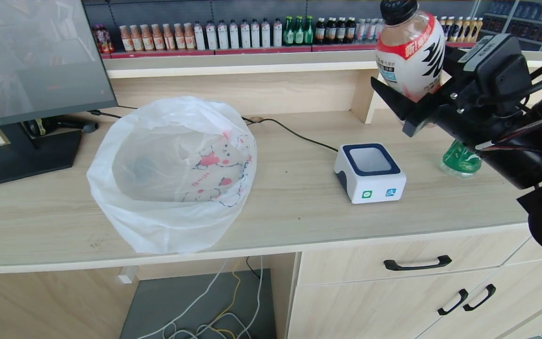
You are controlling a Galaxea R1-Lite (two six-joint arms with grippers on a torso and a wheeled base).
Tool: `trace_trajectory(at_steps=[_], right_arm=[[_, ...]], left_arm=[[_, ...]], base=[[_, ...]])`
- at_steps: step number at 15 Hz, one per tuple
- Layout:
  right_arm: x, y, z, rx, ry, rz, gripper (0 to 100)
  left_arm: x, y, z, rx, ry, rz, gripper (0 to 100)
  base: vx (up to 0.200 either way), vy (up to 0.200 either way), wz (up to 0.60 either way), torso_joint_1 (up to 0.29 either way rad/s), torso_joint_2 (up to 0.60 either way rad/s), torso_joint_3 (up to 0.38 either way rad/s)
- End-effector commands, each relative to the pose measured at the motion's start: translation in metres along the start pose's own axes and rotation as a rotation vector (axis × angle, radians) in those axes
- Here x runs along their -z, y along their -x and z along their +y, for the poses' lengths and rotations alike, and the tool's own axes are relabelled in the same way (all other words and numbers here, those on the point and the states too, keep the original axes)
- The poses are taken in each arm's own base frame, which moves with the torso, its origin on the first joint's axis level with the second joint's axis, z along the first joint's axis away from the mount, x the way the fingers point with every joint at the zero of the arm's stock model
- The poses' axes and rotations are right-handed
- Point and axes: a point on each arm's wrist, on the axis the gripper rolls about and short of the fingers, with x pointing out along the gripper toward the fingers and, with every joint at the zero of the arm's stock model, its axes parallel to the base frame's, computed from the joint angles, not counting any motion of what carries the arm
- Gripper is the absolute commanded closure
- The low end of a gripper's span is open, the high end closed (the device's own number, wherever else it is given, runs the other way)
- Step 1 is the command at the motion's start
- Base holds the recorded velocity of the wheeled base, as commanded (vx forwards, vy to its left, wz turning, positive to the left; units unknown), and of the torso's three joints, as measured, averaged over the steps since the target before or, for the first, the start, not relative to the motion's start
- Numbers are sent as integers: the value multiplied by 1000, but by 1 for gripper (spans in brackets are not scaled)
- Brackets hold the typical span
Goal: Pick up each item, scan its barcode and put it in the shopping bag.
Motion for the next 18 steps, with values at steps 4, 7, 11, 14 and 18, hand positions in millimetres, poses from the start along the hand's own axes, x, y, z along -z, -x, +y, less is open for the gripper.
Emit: trace_trajectory(at_steps=[4, 7, 11, 14, 18], right_arm=[[6, -3, 8, -119, 93, -80, 100], [13, -5, 18, -181, 161, -117, 100], [26, -2, 22, -228, 217, -133, 100], [37, -3, 33, -275, 235, -145, 100], [46, 0, 43, -320, 232, -144, 100]], left_arm=[[0, 0, 0, 0, 0, 0, 0], [0, 0, 0, 0, 0, 0, 0], [0, 0, 0, 0, 0, 0, 0], [0, 0, 0, 0, 0, 0, 0], [0, 0, 0, 0, 0, 0, 0]], base=[[0, 0, 0, 0, 0, 0], [0, 0, 0, 0, 0, 0], [0, 0, 0, 0, 0, 0], [0, 0, 0, 0, 0, 0], [0, 0, 0, 0, 0, 0]])
